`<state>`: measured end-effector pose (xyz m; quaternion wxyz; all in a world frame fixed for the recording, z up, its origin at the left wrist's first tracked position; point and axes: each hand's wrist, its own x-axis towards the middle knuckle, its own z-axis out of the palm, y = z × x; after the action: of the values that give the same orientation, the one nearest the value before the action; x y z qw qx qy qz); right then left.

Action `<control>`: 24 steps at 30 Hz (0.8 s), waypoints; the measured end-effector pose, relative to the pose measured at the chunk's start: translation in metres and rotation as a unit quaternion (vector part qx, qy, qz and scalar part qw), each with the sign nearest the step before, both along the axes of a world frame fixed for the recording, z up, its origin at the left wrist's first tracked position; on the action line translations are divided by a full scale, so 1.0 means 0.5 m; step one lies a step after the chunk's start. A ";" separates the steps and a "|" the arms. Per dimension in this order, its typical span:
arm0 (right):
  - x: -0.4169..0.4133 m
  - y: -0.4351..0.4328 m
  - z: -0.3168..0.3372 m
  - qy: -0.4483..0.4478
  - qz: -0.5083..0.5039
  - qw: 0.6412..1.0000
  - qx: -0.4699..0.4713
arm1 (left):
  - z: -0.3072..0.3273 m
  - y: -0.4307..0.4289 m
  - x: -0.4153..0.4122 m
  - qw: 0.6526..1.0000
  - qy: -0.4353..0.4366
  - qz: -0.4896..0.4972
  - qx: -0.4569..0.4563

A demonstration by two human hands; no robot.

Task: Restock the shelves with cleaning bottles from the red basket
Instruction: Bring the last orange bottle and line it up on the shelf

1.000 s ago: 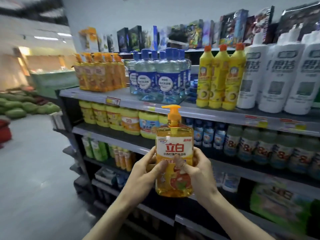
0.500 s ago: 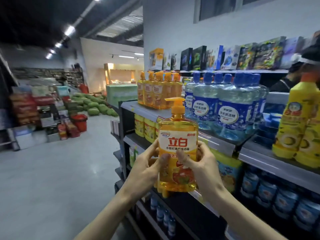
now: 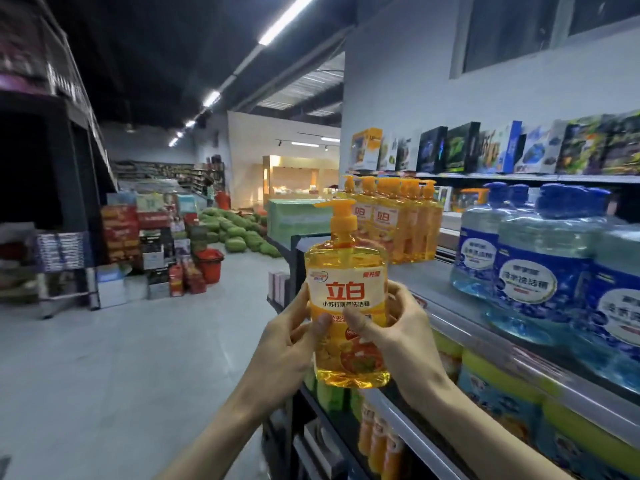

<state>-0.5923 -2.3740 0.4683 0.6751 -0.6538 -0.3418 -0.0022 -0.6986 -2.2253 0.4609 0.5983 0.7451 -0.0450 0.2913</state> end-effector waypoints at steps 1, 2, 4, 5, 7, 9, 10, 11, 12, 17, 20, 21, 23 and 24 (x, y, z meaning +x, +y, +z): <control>0.012 0.028 0.003 -0.006 -0.001 1.000 -0.002 | 0.001 0.030 0.011 1.000 -0.003 -0.001 0.005; 0.023 0.056 0.008 -0.011 -0.002 1.000 -0.003 | 0.004 0.061 0.023 1.000 -0.004 -0.001 0.009; 0.050 0.112 0.022 -0.024 -0.010 1.000 0.001 | 0.015 0.125 0.051 1.000 -0.004 -0.002 0.016; 0.066 0.139 0.029 -0.032 -0.016 0.999 0.003 | 0.022 0.156 0.068 1.000 -0.003 -0.004 0.020; 0.097 0.191 0.044 -0.043 -0.027 0.999 0.008 | 0.037 0.217 0.102 0.999 0.001 -0.012 0.030; 0.130 0.239 0.053 -0.043 -0.033 0.998 0.018 | 0.055 0.271 0.137 0.999 0.000 -0.023 0.040; 0.147 0.259 0.058 -0.045 -0.036 0.998 0.021 | 0.063 0.294 0.156 0.999 -0.003 -0.029 0.043; 0.164 0.277 0.062 -0.051 -0.038 0.998 0.022 | 0.070 0.314 0.176 0.998 -0.009 -0.036 0.043; 0.180 0.293 0.068 -0.058 -0.041 0.997 0.021 | 0.076 0.331 0.196 0.998 -0.016 -0.042 0.042; 0.274 0.350 0.094 -0.087 -0.040 0.995 0.016 | 0.082 0.394 0.303 0.996 -0.044 -0.065 0.039; 0.341 0.375 0.104 -0.111 -0.044 0.993 0.003 | 0.075 0.426 0.380 0.995 -0.057 -0.067 0.043; 0.365 0.383 0.105 -0.117 -0.046 0.992 0.004 | 0.074 0.434 0.408 0.995 -0.062 -0.067 0.047; 0.408 0.401 0.109 -0.121 -0.049 0.991 0.013 | 0.075 0.451 0.463 0.994 -0.073 -0.068 0.049; 0.431 0.411 0.112 -0.121 -0.052 0.991 0.019 | 0.079 0.460 0.491 0.993 -0.077 -0.068 0.049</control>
<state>-0.3770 -2.1687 0.5242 0.6399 -0.6526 -0.3867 -0.1229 -0.4531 -1.9954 0.5003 0.5744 0.7438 -0.1558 0.3041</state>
